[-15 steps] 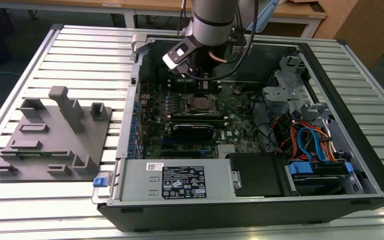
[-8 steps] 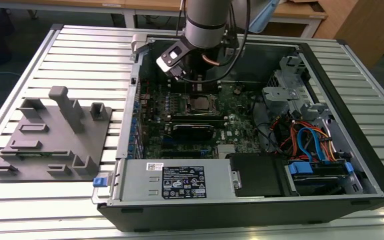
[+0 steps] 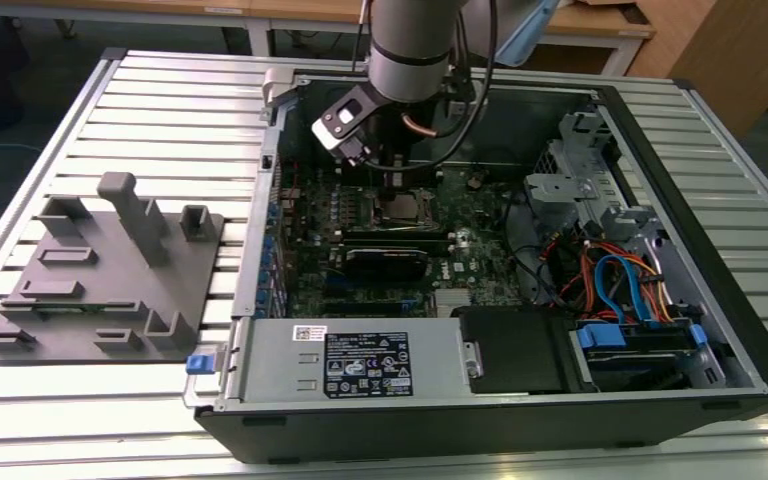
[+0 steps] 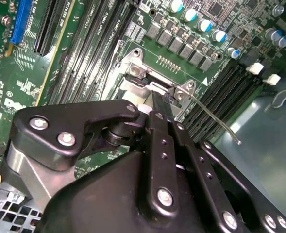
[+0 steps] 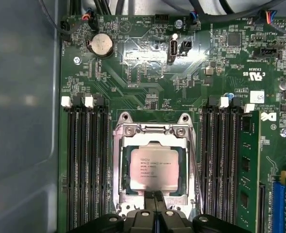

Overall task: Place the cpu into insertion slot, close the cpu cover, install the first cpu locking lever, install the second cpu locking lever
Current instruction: 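Close the cpu cover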

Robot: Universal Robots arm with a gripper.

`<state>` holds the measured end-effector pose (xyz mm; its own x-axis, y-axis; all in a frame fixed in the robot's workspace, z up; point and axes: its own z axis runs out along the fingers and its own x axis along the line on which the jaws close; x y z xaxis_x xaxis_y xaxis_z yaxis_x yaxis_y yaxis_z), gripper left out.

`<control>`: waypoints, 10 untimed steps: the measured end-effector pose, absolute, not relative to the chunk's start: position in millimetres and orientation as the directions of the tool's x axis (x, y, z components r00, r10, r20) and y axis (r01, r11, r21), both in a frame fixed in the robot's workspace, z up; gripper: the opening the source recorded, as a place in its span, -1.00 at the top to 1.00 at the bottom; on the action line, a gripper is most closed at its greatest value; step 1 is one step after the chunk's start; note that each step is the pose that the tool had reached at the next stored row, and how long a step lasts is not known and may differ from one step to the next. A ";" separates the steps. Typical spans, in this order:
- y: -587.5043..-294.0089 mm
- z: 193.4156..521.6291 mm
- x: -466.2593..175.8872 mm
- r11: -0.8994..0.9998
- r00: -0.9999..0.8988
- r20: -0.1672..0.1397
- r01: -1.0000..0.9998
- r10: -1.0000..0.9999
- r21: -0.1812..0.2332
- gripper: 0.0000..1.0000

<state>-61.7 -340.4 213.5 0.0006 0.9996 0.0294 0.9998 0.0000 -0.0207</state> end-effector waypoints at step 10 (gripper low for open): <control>-340.4 204.1 -65.7 0.000 0.000 0.029 1.000 1.000 -0.021 0.80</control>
